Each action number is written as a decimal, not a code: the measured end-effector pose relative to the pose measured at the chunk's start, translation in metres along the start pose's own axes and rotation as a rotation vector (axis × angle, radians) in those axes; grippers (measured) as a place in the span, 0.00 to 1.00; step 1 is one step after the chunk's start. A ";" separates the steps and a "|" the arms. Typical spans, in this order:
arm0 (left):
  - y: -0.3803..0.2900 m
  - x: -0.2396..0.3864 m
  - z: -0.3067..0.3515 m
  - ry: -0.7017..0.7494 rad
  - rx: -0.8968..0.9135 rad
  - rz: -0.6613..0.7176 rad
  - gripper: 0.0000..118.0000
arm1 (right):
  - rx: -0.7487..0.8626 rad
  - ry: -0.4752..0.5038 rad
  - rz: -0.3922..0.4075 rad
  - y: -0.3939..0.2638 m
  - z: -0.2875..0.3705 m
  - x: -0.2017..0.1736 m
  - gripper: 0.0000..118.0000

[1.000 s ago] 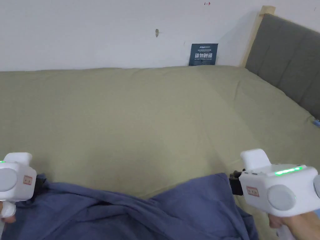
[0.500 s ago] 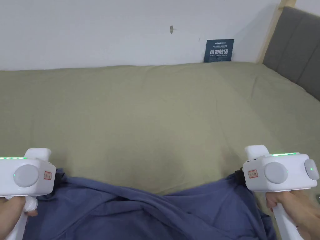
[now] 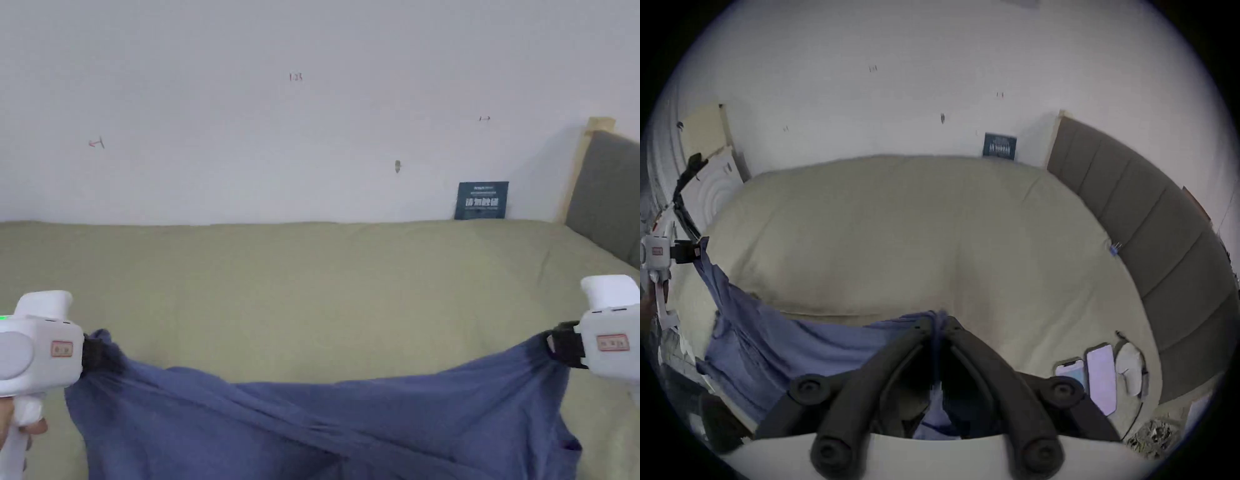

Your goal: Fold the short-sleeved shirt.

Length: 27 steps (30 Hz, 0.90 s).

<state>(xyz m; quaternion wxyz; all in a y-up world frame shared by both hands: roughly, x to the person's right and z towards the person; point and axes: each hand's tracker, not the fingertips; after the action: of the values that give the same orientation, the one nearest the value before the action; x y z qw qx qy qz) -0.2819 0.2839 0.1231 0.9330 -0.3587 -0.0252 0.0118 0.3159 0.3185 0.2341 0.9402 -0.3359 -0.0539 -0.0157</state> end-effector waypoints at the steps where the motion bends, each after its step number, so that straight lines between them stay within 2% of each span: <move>1: 0.005 -0.005 0.018 0.007 0.022 0.003 0.02 | 0.035 0.007 -0.013 0.007 0.016 -0.001 0.02; 6: 0.033 -0.019 0.092 0.006 0.157 0.032 0.02 | 0.141 0.029 -0.013 0.043 0.085 -0.011 0.02; 13: 0.081 -0.013 0.142 0.021 0.267 0.050 0.02 | 0.231 0.013 -0.019 0.104 0.124 -0.010 0.02; 19: 0.128 0.003 0.140 0.029 0.318 0.068 0.02 | 0.265 -0.029 -0.005 0.163 0.119 -0.006 0.02; 27: 0.200 0.035 0.092 0.100 0.366 0.020 0.02 | 0.299 -0.105 0.026 0.244 0.070 -0.003 0.02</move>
<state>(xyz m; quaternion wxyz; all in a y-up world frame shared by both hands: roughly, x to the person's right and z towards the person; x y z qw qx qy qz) -0.2529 0.4956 0.0584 0.9826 -0.1833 0.0274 0.0075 0.3225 0.5513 0.1341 0.9758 -0.1932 -0.1002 0.0220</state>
